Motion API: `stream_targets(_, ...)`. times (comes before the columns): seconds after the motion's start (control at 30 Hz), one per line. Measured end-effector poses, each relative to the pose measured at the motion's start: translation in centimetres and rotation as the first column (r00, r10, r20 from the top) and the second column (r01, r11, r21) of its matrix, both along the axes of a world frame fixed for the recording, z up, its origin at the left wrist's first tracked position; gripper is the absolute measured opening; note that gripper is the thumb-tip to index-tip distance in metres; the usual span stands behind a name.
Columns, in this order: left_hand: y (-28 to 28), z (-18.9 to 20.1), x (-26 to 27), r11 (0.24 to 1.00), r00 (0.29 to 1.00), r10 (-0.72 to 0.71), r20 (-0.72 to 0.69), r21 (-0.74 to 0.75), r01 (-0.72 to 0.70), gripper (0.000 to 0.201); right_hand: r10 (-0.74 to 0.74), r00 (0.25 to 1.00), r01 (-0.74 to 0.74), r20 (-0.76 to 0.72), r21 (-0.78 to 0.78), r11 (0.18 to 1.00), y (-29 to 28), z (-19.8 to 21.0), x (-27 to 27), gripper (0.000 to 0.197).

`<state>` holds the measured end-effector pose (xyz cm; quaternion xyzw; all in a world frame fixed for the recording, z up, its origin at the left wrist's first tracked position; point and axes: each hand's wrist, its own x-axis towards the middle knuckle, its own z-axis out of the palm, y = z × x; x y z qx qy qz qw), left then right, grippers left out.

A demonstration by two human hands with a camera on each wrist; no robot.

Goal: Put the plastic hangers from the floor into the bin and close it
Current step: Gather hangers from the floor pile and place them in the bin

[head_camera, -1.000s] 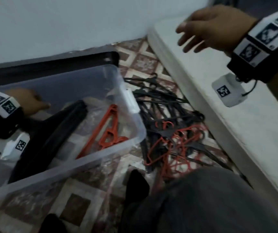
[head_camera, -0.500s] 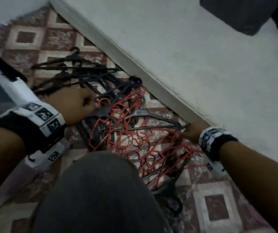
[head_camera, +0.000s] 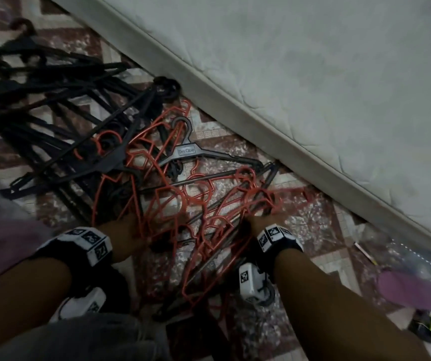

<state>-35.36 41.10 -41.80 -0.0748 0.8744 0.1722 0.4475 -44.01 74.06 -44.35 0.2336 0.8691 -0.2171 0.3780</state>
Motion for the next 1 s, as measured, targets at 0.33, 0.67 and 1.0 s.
stream_targets(0.33, 1.4, -0.8, -2.2, 0.937, 0.904, 0.333, -0.268, -0.016, -0.350, 0.065, -0.369, 0.928, 0.362, -0.050, -0.102, 0.926, -3.6, 0.5, 0.1, 0.108)
stream_targets(0.67, 2.7, -1.9, -3.1, 0.883, 0.909, 0.415, 0.035, 0.224, -0.412, 0.070, -0.331, 0.931, 0.364, 0.152, -0.330, 0.871, -9.8, 0.7, -1.8, 0.143)
stream_targets(1.0, 3.1, -2.5, -2.5, 0.743, 0.800, 0.588, 0.120, 0.309, -0.593, 0.090, -0.201, 0.950, 0.287, 0.240, -0.419, 0.861, -8.5, -0.4, -1.9, 0.076)
